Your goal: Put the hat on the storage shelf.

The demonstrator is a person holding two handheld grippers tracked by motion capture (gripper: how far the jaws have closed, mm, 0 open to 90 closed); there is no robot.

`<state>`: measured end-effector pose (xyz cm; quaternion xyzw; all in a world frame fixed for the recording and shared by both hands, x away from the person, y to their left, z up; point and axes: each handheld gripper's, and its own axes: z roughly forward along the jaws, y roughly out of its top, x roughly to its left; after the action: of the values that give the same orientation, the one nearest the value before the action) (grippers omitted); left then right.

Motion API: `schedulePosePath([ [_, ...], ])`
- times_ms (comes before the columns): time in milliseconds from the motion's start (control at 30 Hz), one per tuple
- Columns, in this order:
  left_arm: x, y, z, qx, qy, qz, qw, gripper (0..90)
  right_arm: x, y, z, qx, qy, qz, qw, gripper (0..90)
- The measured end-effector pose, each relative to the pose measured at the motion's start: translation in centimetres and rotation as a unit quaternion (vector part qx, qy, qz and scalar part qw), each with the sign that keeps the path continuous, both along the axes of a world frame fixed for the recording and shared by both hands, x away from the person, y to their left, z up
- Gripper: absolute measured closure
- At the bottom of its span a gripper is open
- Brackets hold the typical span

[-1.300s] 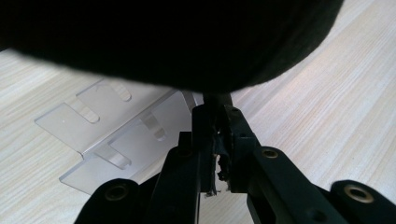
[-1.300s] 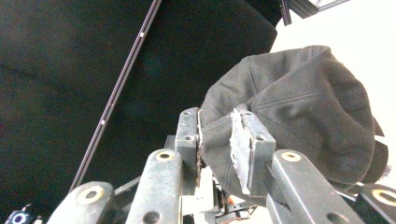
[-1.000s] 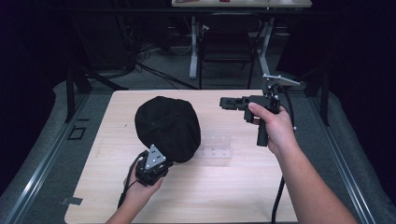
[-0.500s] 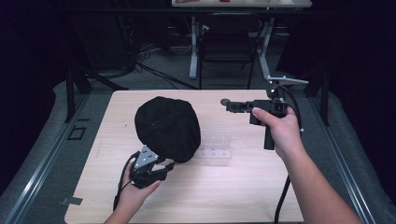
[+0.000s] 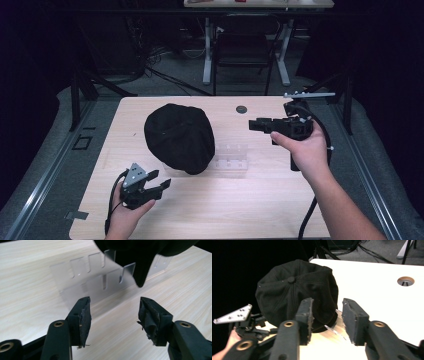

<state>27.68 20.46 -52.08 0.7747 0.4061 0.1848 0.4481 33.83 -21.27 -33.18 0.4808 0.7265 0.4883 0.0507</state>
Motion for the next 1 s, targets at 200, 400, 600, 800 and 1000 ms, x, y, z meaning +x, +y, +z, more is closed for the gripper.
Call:
schedulePosePath([
  [200, -0.2, 1.5, -0.8, -0.011, 0.008, 0.016, 0.9998, 40.4, -1.3, -0.6, -1.9, -0.034, -0.03, -0.008, 0.999, 48.1],
  [400, 0.1, 1.8, -2.0, -0.012, 0.025, 0.02, 0.9994, 38.8, -2.6, -1.2, -4.1, -0.074, -0.046, -0.022, 0.9959, 43.1],
  [600, 0.1, 1.9, -2.3, -0.011, 0.023, 0.02, 0.9995, 38.2, -4.4, -1.6, -6.2, -0.118, -0.073, -0.034, 0.9897, 39.9],
  [800, 0.0, 2.1, -2.6, -0.012, 0.023, 0.024, 0.9994, 38.0, -6.0, -1.5, -8.1, -0.158, -0.09, -0.042, 0.9824, 39.2],
  [1000, 0.1, 2.3, -2.9, -0.011, 0.025, 0.025, 0.9993, 38.0, -7.1, -1.7, -10.7, -0.161, -0.085, -0.048, 0.9822, 39.3],
])
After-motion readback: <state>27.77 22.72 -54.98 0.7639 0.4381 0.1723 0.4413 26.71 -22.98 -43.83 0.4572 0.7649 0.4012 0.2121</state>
